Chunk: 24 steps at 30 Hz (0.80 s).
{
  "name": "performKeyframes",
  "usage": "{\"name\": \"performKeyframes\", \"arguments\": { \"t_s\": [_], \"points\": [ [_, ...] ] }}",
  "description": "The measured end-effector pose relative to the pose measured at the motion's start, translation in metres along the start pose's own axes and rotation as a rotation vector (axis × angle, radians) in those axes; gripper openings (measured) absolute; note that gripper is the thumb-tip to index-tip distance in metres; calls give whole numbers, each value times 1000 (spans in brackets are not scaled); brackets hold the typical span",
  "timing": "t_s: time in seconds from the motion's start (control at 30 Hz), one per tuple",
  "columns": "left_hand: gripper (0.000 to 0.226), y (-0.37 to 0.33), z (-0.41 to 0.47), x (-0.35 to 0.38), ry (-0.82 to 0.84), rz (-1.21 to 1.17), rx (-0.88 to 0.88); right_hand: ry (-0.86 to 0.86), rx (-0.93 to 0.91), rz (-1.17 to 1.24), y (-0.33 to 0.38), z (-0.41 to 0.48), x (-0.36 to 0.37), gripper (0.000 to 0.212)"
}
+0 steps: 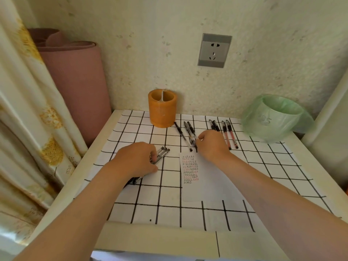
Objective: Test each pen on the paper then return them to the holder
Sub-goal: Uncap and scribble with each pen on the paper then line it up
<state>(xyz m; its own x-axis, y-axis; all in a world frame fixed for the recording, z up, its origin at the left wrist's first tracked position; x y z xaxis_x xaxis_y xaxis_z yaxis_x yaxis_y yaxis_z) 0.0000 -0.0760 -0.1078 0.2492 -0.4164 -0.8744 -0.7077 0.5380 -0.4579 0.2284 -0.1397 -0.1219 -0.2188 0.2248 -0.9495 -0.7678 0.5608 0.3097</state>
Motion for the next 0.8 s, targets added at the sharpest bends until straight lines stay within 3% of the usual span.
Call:
{"name": "performKeyframes", "arguments": {
  "t_s": [0.1, 0.23, 0.43, 0.57, 0.8],
  "points": [
    [20, 0, -1, 1, 11, -29, 9, 29, -50, -72, 5, -2, 1, 26],
    [24, 4, -3, -1, 16, -62, 16, -53, -174, -134, 25, -11, -10, 29],
    [23, 12, -13, -6, 18, -78, -7, -64, -712, -134, 98, -62, -4, 23],
    [25, 16, -24, -5, 51, -51, -12, -20, -933, -217, 123, -86, 11, 22],
    [26, 18, -32, 3, 119, -31, -31, -75, -1036, -313, 120, -97, 24, 23]
  ]
}}
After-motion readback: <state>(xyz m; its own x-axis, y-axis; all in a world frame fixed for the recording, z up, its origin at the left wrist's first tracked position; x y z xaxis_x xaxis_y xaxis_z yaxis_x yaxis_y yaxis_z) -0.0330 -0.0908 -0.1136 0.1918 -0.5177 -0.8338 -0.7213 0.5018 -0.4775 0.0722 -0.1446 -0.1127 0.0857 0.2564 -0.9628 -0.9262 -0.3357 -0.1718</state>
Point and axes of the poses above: each hand's wrist, its own z-axis towards the middle knuckle, its own x-axis out of the palm, y = z × x, the point moved 7 cm from there along z, towards the middle knuckle, and after that the axes turned 13 degrees about -z, right-handed, at the moved point
